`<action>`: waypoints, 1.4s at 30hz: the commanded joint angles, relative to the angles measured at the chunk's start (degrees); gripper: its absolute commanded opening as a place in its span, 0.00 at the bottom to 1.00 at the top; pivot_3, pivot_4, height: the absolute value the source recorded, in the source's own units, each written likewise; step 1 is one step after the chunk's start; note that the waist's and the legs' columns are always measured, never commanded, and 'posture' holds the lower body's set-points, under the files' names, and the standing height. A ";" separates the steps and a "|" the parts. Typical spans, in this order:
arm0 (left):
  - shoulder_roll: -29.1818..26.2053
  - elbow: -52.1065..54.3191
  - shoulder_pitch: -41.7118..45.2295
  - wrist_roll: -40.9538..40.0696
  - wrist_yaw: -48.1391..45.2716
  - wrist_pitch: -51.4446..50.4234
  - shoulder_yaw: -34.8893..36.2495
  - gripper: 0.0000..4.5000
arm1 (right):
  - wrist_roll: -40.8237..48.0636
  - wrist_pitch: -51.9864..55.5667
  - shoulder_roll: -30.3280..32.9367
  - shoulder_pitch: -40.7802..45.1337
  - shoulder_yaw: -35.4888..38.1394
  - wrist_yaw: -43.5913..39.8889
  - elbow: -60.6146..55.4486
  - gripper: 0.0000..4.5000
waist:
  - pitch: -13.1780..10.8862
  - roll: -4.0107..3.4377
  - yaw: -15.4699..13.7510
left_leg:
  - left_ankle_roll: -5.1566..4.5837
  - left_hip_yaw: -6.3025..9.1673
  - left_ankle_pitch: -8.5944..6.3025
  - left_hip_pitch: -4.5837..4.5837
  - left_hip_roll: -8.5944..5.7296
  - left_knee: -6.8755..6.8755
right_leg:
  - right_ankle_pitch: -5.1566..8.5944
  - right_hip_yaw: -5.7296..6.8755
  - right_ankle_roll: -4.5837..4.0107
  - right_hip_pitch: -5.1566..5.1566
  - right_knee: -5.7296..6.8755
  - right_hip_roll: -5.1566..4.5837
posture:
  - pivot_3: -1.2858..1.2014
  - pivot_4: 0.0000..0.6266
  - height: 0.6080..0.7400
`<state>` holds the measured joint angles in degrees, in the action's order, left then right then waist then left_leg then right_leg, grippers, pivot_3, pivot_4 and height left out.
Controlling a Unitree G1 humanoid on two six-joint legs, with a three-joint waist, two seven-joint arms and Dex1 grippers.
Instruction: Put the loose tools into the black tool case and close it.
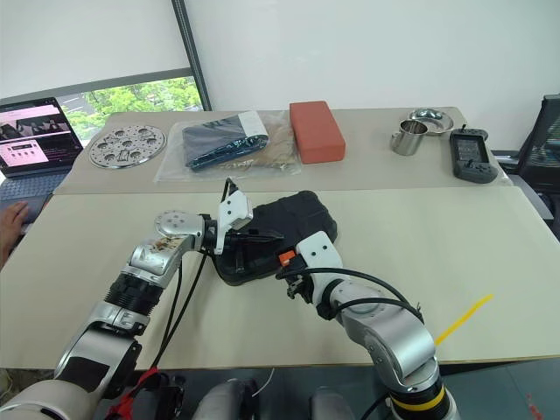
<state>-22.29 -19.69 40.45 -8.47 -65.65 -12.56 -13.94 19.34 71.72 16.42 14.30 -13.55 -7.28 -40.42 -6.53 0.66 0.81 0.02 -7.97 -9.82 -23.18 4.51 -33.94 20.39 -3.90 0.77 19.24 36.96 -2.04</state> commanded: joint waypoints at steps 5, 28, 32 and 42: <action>-0.42 -0.55 -1.49 1.41 -0.33 -0.06 -1.43 0.00 | -0.62 -2.98 -0.71 1.37 1.20 -0.31 -2.01 0.37 | 0.00 0.00 0.01 | 0.00 0.00 0.00 0.01 0.02 0.00 | 0.00 0.00 0.00 0.00 0.01 0.01 | 0.52 0.24 1.00; 0.30 -0.46 -1.81 1.46 0.28 -0.18 -1.56 0.00 | 6.86 4.17 1.23 0.21 6.98 -7.04 -4.07 0.01 | 0.11 0.03 -0.01 | -0.06 0.01 -0.04 0.00 0.04 0.02 | 0.00 0.00 0.00 -0.03 -0.06 -0.01 | 0.52 0.24 1.00; 0.04 -0.46 -1.89 1.60 0.58 0.05 -1.41 0.00 | 6.48 3.09 2.14 0.00 6.23 -7.41 -2.62 0.01 | 0.11 0.03 -0.01 | -0.06 0.01 -0.04 0.00 0.03 0.02 | 0.00 -0.01 0.00 -0.03 -0.06 -0.02 | 0.52 0.24 1.00; -0.23 -0.07 -2.18 1.53 0.90 -0.15 -1.23 0.00 | 5.09 -0.84 1.89 2.47 5.05 -7.09 1.61 0.01 | 0.10 0.03 -0.01 | -0.06 0.01 -0.04 0.01 0.04 0.02 | 0.00 0.00 0.00 -0.03 -0.06 -0.01 | 0.52 0.24 1.00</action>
<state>-22.17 -19.16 39.67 -8.34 -64.89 -11.87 -13.88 24.84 73.09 18.60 15.58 -8.47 -14.41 -38.46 -6.43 0.69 0.80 -0.04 -7.95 -9.85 -23.17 4.56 -33.91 20.39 -3.90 0.77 19.21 36.91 -2.05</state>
